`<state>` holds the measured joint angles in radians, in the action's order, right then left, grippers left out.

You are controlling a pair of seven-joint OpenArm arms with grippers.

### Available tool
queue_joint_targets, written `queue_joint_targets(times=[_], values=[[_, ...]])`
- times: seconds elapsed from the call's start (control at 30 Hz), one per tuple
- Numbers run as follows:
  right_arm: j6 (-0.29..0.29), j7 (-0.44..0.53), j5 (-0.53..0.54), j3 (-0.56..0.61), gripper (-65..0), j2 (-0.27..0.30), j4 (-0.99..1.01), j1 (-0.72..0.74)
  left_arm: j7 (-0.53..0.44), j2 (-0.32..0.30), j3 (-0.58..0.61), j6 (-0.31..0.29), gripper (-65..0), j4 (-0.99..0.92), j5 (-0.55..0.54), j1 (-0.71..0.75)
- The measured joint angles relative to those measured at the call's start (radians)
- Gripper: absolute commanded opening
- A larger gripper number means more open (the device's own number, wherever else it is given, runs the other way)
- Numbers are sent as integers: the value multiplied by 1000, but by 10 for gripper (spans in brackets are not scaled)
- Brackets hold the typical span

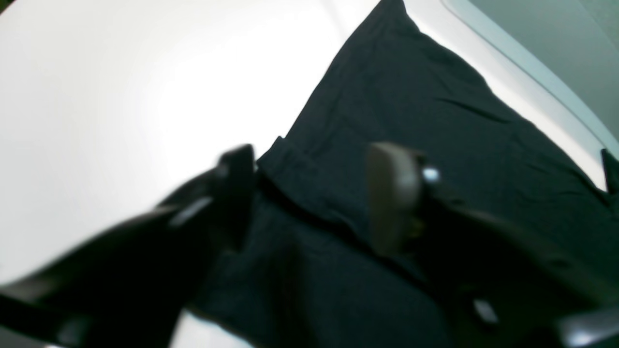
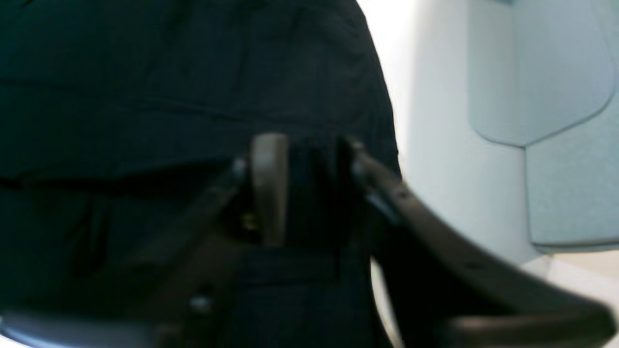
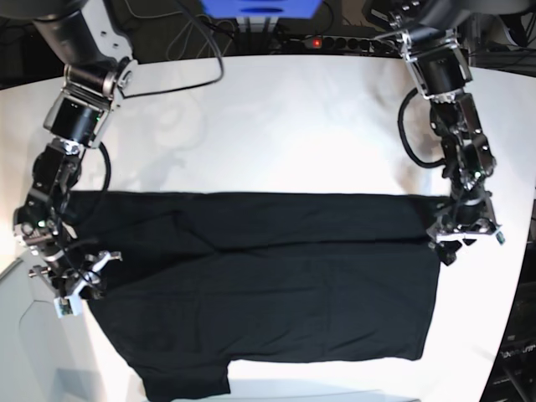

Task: Fold the T-shirt properly
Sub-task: 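Lift the shoulder corners and drag them toward the hem with both grippers, then pull the held shoulder edge back toward the arms, stretching the shirt flat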

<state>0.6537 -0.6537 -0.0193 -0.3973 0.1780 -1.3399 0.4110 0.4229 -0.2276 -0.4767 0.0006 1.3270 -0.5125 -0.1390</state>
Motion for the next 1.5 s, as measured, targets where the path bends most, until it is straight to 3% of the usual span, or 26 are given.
queue_joint_targets(times=[0.1,0.33,0.7,0.8,1.03,1.07,1.27,1.5], values=[[0,-2,-2,-1,-340,-1,-13,-2,-5,-26,0,-1,-238,14,-13,17],[-3,5,3,-2,-338,-12,-148,-92,0,-21,-4,3,-235,-15,-8,133],[-3,6,8,-6,-337,-27,-198,-198,-20,-24,1,-3,-242,-144,-10,92],[-3,8,6,-15,-336,-24,-198,-201,-19,-21,6,-4,-319,-156,-12,82],[-3,7,3,-141,-335,11,-109,-229,-45,-26,-4,-4,-632,-200,-13,80],[-3,11,9,-148,-335,21,-77,-226,-45,-24,-4,-4,-650,-200,-13,79],[-5,8,1,-228,-335,64,66,-229,-43,-24,-4,-4,-649,-200,-16,80],[-7,16,8,-219,-335,72,130,-248,-42,-24,-4,-5,-649,-200,-16,80]])
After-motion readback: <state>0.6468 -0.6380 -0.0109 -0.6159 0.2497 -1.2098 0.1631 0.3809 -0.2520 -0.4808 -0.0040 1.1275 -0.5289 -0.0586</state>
